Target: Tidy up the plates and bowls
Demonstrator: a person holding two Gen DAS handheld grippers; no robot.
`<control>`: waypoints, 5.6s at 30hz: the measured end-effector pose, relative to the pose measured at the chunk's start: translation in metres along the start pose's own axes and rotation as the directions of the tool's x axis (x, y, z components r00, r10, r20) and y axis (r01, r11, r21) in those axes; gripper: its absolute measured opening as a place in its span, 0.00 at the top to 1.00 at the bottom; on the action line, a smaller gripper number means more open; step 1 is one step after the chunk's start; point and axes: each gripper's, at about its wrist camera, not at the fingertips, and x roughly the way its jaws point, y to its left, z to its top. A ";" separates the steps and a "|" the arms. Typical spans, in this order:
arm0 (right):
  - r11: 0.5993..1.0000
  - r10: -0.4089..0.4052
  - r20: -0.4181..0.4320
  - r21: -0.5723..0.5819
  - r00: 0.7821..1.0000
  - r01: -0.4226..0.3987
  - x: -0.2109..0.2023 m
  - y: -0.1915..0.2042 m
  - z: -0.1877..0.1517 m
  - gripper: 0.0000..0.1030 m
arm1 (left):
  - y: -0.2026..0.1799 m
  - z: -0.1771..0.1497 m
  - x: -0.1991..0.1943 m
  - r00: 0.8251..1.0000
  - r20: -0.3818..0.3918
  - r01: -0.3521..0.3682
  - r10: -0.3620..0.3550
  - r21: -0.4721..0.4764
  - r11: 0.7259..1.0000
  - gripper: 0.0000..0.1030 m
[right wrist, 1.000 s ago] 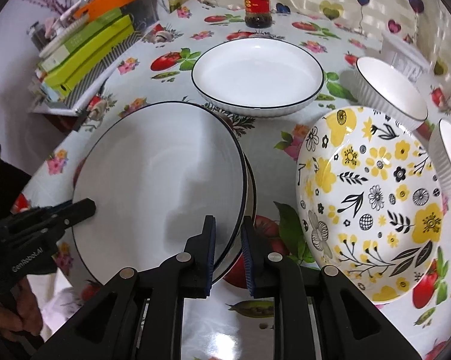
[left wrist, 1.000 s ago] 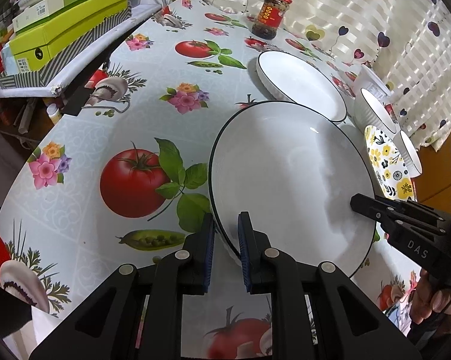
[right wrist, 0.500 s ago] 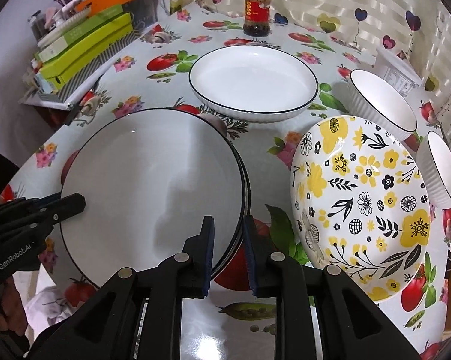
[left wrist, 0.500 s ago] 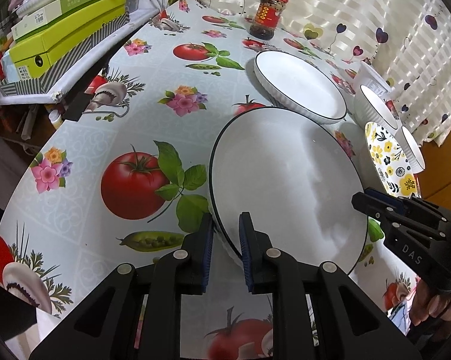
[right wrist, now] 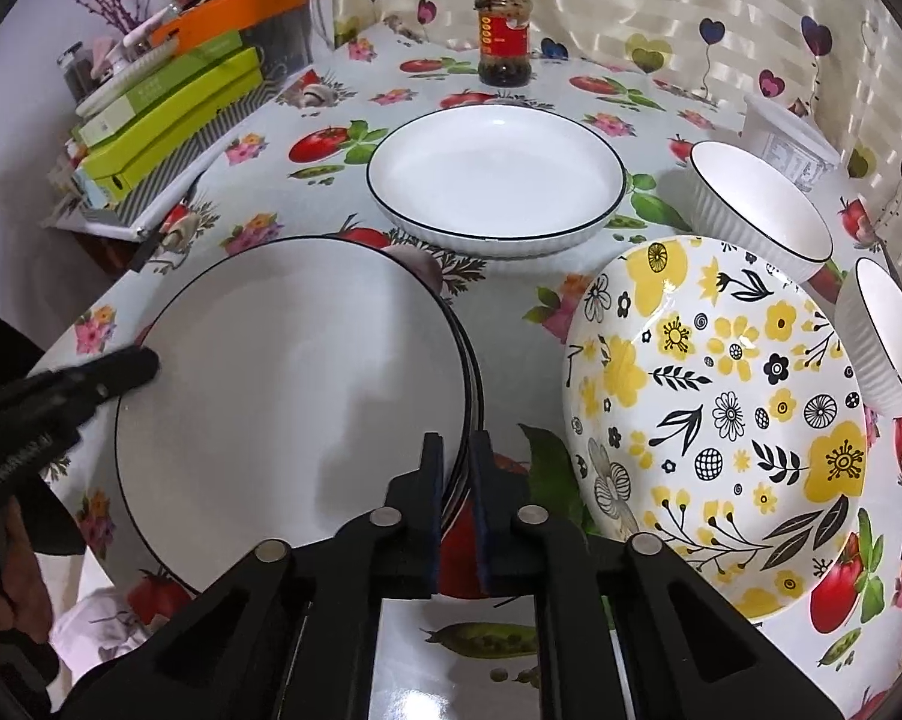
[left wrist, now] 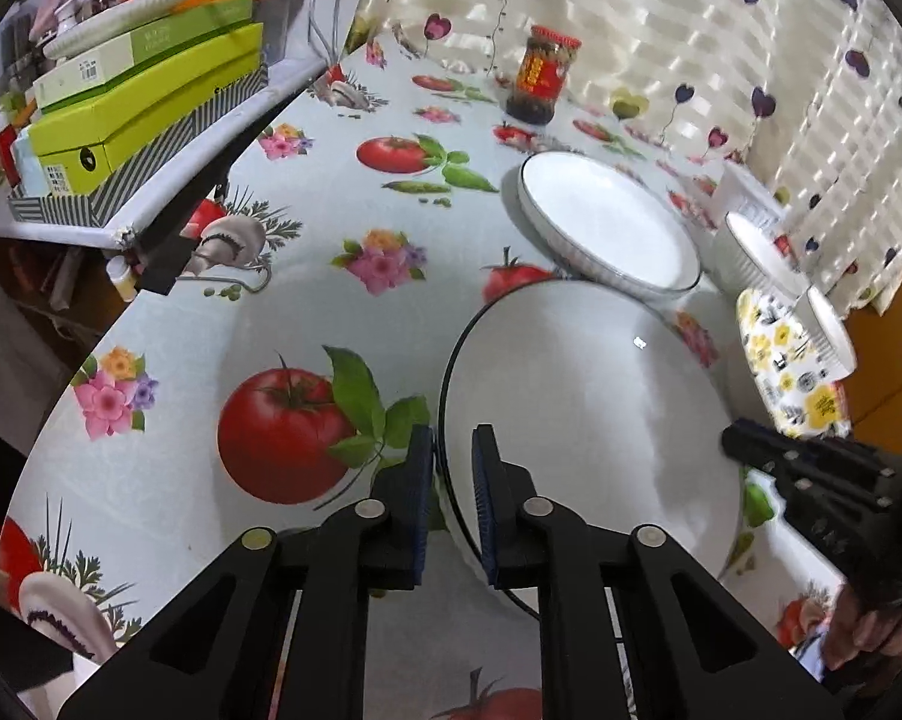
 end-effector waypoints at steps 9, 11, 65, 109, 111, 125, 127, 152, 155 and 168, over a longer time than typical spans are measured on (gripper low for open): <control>1.000 0.007 0.013 0.006 1.000 -0.007 -0.003 -0.002 0.000 0.92 | -0.011 -0.003 0.008 0.998 0.006 -0.063 0.063 0.086 0.994 0.91; 1.000 0.019 0.010 0.018 1.000 -0.019 -0.003 -0.004 0.000 0.92 | -0.007 -0.001 0.007 0.999 -0.003 -0.043 0.043 0.074 0.996 0.91; 0.968 0.088 -0.011 0.238 0.996 -0.083 0.059 -0.104 0.120 0.61 | -0.032 0.158 0.120 0.959 -0.162 0.235 -0.232 0.000 0.972 0.90; 0.970 -0.023 -0.063 0.240 0.998 0.037 0.085 -0.108 0.131 0.87 | -0.042 0.164 0.146 0.971 -0.173 0.171 -0.163 0.031 0.985 0.90; 0.970 -0.020 -0.058 0.240 0.998 0.034 0.085 -0.108 0.130 0.88 | -0.042 0.163 0.145 0.973 -0.172 0.162 -0.153 0.039 0.986 0.90; 0.972 0.016 -0.033 0.234 0.999 -0.008 0.070 -0.104 0.132 0.88 | -0.038 0.165 0.122 0.977 -0.142 0.170 -0.162 0.046 0.984 0.89; 0.973 0.019 -0.029 0.229 0.999 -0.012 0.067 -0.102 0.132 0.88 | -0.037 0.164 0.119 0.978 -0.139 0.167 -0.159 0.047 0.985 0.89; 0.983 0.085 0.003 0.162 0.996 -0.085 0.008 -0.060 0.107 0.88 | -0.020 0.122 0.039 0.989 -0.102 0.106 -0.103 0.017 0.994 0.89; 0.985 0.092 0.003 0.147 0.996 -0.092 -0.001 -0.051 0.095 0.88 | -0.017 0.105 0.027 0.990 -0.109 0.093 -0.091 0.013 0.996 0.89; 0.987 0.121 -0.009 0.103 0.993 -0.119 -0.024 -0.025 0.041 0.88 | -0.006 0.044 -0.008 0.991 -0.108 0.072 -0.073 -0.018 0.997 0.89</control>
